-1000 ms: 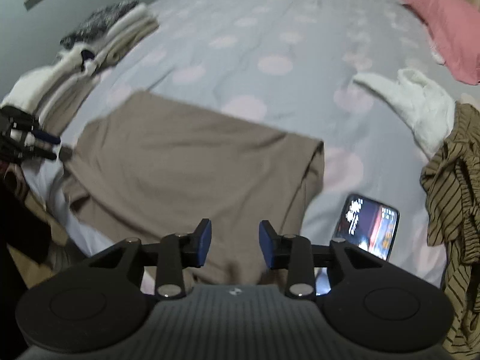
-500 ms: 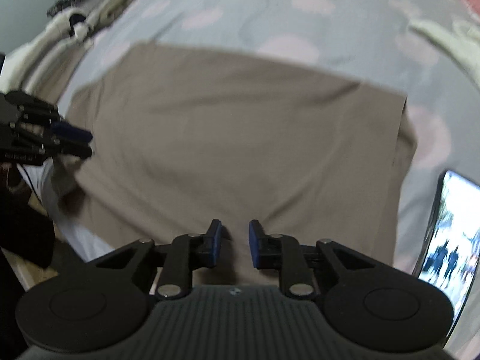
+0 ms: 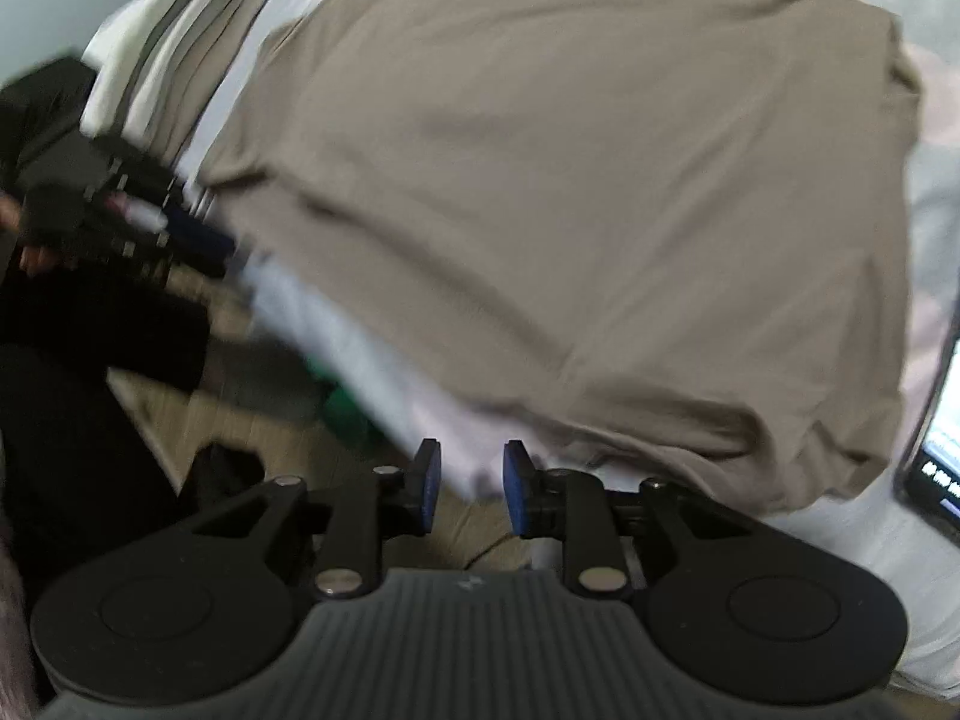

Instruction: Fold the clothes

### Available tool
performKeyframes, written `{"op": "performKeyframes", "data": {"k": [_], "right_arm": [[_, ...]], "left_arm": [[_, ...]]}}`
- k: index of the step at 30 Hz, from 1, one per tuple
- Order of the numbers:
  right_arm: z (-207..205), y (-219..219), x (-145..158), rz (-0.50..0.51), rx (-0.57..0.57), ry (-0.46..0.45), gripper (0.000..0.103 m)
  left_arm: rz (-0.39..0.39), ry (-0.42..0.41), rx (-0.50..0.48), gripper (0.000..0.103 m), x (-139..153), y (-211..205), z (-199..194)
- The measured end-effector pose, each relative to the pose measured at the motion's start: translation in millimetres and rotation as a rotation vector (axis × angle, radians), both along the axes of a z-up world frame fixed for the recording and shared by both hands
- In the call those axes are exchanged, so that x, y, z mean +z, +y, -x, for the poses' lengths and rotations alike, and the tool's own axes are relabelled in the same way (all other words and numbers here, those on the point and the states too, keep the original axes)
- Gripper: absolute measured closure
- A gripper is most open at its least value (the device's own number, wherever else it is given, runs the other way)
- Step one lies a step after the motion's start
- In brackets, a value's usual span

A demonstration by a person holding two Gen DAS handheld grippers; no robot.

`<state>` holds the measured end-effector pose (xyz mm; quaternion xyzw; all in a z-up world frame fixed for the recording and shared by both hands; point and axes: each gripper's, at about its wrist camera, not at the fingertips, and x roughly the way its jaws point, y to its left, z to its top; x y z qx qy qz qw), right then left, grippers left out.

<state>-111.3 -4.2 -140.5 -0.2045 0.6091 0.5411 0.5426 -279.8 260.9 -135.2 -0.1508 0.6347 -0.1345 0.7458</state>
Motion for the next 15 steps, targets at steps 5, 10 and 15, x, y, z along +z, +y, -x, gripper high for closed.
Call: {"op": "performKeyframes", "data": {"k": [5, 10, 15], "right_arm": [[8.7, 0.5, 18.7, -0.105, 0.024, -0.046, 0.074], [0.7, 1.8, 30.5, -0.165, -0.026, -0.167, 0.071], [17.0, 10.3, 22.8, -0.146, 0.063, -0.358, 0.054]], "left_arm": [[0.010, -0.136, 0.001, 0.087, 24.1, -0.1, 7.5], [-0.132, -0.277, 0.004, 0.086, 40.7, -4.6, 7.6], [-0.319, -0.333, -0.081, 0.086, 39.2, -24.9, 6.1]]}}
